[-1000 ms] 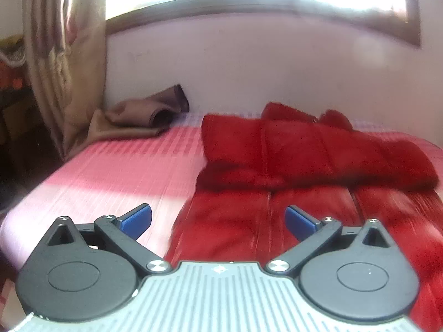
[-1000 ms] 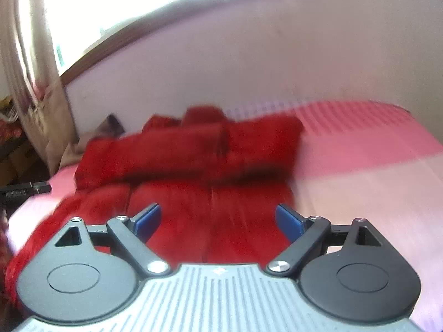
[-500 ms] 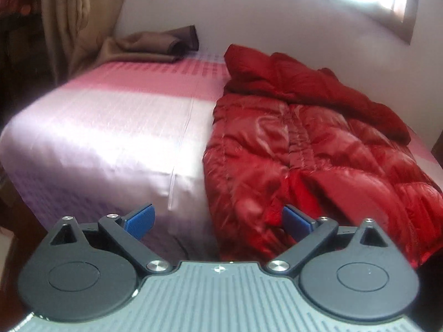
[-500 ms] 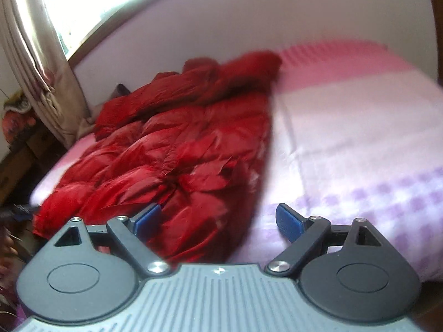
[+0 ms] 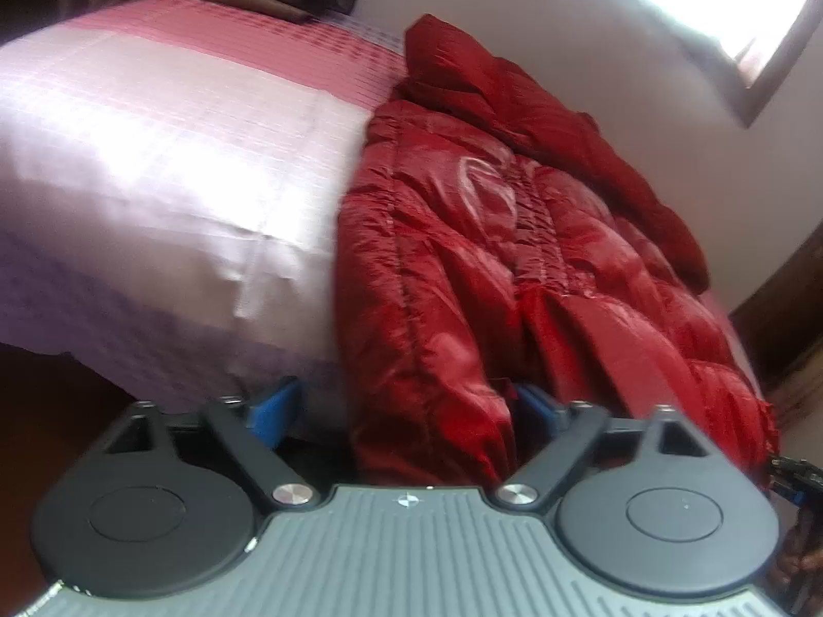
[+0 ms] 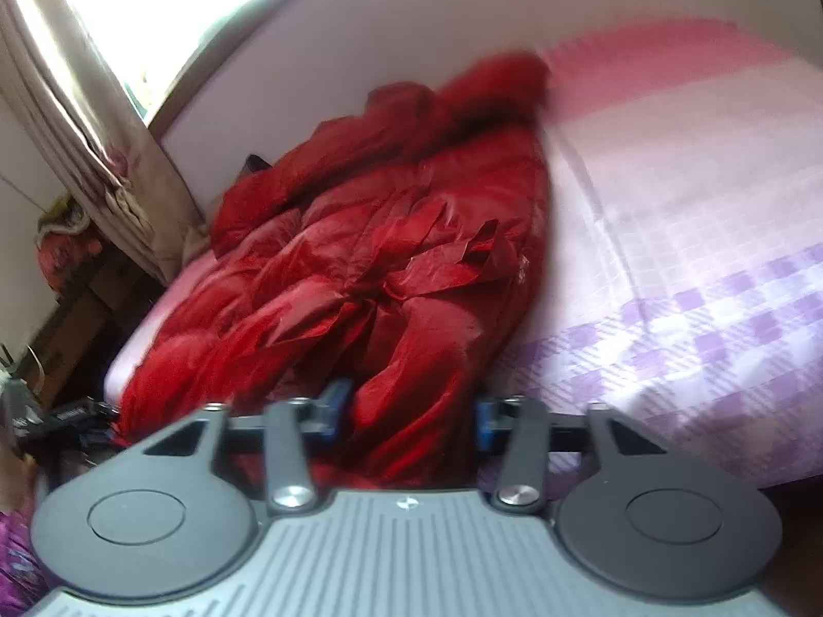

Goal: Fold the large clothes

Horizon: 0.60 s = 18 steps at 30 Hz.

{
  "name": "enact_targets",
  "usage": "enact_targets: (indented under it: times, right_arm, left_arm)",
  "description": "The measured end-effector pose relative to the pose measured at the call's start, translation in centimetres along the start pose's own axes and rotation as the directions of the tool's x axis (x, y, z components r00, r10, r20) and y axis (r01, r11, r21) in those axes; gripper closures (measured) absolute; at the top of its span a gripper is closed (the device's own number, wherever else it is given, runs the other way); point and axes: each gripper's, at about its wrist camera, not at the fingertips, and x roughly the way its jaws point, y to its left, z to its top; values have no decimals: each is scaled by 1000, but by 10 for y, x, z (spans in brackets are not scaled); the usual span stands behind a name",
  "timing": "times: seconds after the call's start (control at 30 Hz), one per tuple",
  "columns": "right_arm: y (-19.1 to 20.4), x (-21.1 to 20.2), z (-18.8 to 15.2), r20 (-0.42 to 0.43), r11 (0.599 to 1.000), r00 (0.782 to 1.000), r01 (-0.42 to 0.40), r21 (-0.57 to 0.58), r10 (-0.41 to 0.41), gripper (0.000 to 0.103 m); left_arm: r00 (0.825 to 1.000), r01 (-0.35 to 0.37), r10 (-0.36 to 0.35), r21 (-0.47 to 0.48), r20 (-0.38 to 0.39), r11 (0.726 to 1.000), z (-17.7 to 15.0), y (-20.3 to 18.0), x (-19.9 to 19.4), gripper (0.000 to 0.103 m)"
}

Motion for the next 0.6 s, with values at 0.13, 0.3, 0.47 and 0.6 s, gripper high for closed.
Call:
enact_targets:
  times: [0.13,0.3,0.47,0.6]
  right_arm:
    - [-3,-3,1,14,1000,1000,-27,15,27,84]
    - [-9,-6,1,3,999,999,-36,26,36,82]
    - [-17,-2,-2,1,991,998,-66,112,66,70]
    - [-12,2,-4,9,993,998,-65,94,64,67]
  left_arm:
    - [1000,3,-6,98,29,995,-2,-16,-4,68]
    - [997,-59,44,233,71,971,-6,-34,-12,67]
    - [995,-65,47,206,90,976,-7,-30,-8,30]
    - [997,-34,22,155,78,987,-5,-24,-3,37]
